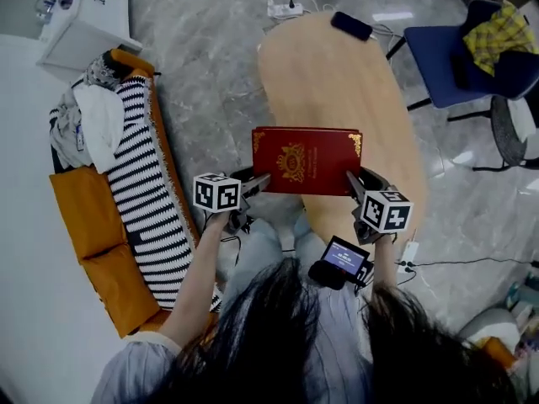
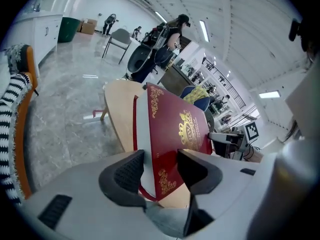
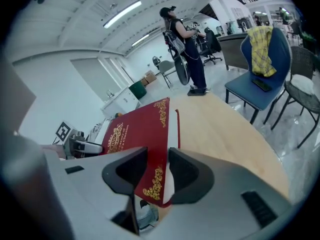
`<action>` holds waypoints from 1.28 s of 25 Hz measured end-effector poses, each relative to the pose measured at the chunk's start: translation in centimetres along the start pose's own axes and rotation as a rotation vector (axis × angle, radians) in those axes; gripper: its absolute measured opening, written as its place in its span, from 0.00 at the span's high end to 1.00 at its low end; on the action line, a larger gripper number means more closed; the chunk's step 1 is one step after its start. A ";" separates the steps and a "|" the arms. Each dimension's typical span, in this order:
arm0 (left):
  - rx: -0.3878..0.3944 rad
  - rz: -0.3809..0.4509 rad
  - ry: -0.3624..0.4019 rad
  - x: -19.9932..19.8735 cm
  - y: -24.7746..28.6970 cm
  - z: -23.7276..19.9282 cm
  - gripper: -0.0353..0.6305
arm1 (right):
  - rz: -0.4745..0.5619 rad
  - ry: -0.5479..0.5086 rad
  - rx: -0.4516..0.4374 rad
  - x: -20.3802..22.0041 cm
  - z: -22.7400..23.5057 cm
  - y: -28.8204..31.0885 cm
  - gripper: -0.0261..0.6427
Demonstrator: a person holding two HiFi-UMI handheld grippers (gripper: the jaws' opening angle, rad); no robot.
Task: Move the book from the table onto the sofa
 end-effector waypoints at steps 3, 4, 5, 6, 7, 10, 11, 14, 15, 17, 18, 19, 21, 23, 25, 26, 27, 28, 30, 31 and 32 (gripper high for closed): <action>-0.010 0.059 -0.009 -0.3 -3.4 0.5 0.62 | 0.002 -0.051 -0.030 -1.7 -2.8 -0.7 0.74; -0.018 0.082 -0.015 -0.3 -4.4 0.7 0.62 | -0.001 -0.066 -0.042 -2.1 -3.7 -0.9 0.74; -0.026 0.107 -0.021 -0.1 -5.6 0.7 0.62 | -0.005 -0.081 -0.053 -2.4 -4.7 -1.1 0.74; -0.033 0.132 -0.026 0.1 -6.7 0.6 0.62 | -0.009 -0.100 -0.064 -2.7 -5.8 -1.0 0.74; -0.042 0.156 -0.031 0.2 -7.9 0.2 0.62 | -0.013 -0.121 -0.074 -3.0 -6.9 -0.8 0.74; -0.065 0.233 -0.072 1.2 -11.4 -1.3 0.62 | -0.032 -0.190 -0.109 -3.8 -10.7 0.4 0.74; -0.071 0.257 -0.091 1.6 -12.5 -1.9 0.62 | -0.039 -0.213 -0.120 -3.9 -12.0 0.8 0.74; -0.088 0.316 -0.136 3.1 -16.0 -3.6 0.62 | -0.058 -0.272 -0.142 -4.0 -16.1 1.9 0.74; -0.093 0.330 -0.146 3.6 -17.2 -4.2 0.62 | -0.063 -0.287 -0.148 -3.9 -17.4 2.2 0.74; -0.102 0.363 -0.167 4.5 -19.5 -5.3 0.62 | -0.072 -0.314 -0.161 -3.7 -20.1 2.8 0.74; -0.108 0.384 -0.178 4.9 -20.7 -5.8 0.62 | -0.075 -0.329 -0.170 -3.7 -21.5 3.2 0.74; -0.115 0.409 -0.189 5.2 -21.9 -6.4 0.62 | -0.079 -0.346 -0.180 -3.8 -22.8 3.7 0.74; -0.130 0.461 -0.212 5.9 -24.3 -7.7 0.62 | -0.088 -0.377 -0.203 -3.9 -25.6 4.8 0.74; -0.145 0.502 -0.230 6.9 -26.8 -9.1 0.62 | -0.097 -0.398 -0.225 -3.5 -28.6 5.9 0.74; -0.163 0.534 -0.245 8.1 -29.5 -10.7 0.62 | -0.106 -0.423 -0.246 -2.8 -31.8 6.9 0.74; -0.172 0.548 -0.252 8.8 -30.8 -11.6 0.62 | -0.111 -0.438 -0.256 -2.4 -33.4 7.4 0.74; -0.181 0.561 -0.259 9.5 -32.2 -12.4 0.62 | -0.117 -0.453 -0.266 -1.9 -35.0 7.9 0.74; -0.190 0.574 -0.268 10.2 -33.5 -13.3 0.62 | -0.125 -0.469 -0.277 -1.4 -36.6 8.5 0.74; -0.209 0.603 -0.293 12.0 -36.0 -15.1 0.62 | -0.146 -0.503 -0.304 -0.3 -40.0 9.9 0.74; -0.220 0.622 -0.309 12.8 -37.2 -16.0 0.62 | -0.157 -0.524 -0.319 0.1 -41.7 10.7 0.74; -0.232 0.641 -0.326 13.7 -38.5 -17.0 0.62 | -0.169 -0.546 -0.335 0.6 -43.5 11.5 0.74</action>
Point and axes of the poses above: the fingertips, and each gripper's own axes: y forward along the fingers, z to its right, x out of its underside, the point moved 1 cm from there along -y, backward along the fingers, and after that the axes turned 4 degrees about -y, right-handed, at the moved point
